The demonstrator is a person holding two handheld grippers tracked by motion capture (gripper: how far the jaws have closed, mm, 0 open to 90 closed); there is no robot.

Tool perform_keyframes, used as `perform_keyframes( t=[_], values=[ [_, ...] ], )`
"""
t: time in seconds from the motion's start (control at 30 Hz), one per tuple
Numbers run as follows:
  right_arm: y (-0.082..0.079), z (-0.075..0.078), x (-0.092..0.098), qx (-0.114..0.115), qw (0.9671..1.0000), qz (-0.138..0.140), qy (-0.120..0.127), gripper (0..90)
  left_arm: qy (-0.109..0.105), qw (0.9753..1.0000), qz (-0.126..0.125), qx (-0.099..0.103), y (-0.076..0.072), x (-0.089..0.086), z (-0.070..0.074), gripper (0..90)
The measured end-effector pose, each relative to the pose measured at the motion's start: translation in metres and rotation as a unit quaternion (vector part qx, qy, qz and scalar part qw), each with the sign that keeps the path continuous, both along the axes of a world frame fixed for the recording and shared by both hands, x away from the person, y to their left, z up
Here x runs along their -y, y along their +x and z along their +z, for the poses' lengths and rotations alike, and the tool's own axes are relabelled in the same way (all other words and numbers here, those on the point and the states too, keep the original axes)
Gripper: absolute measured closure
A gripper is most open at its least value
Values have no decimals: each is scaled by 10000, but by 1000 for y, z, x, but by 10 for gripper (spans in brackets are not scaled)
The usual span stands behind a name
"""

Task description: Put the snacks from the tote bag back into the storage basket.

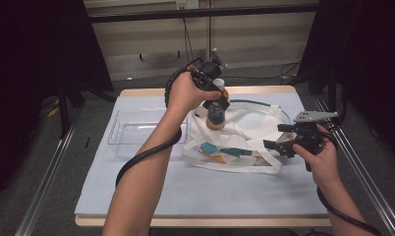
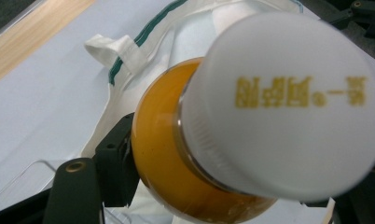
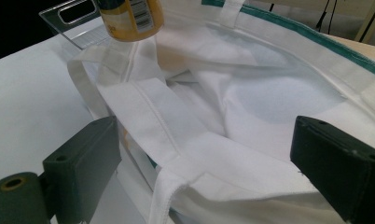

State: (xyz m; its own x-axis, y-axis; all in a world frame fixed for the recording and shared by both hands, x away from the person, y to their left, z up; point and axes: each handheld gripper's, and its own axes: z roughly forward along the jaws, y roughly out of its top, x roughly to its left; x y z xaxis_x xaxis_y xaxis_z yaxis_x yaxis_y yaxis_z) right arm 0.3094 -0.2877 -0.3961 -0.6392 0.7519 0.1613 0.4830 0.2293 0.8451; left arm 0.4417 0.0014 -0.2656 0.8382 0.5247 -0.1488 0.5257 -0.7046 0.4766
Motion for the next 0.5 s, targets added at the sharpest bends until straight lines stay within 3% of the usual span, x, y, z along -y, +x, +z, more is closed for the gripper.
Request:
perform_keyframes(
  t=[0.17, 0.5],
  values=[
    [0, 1, -2, -2, 10000, -3, 23, 83, 191, 9998, -6, -60, -1, -5, 7, 303],
    [0, 0, -4, 11, 10000, 49, -35, 82, 150, 9997, 181, -45, -1, -25, 14, 303]
  ],
)
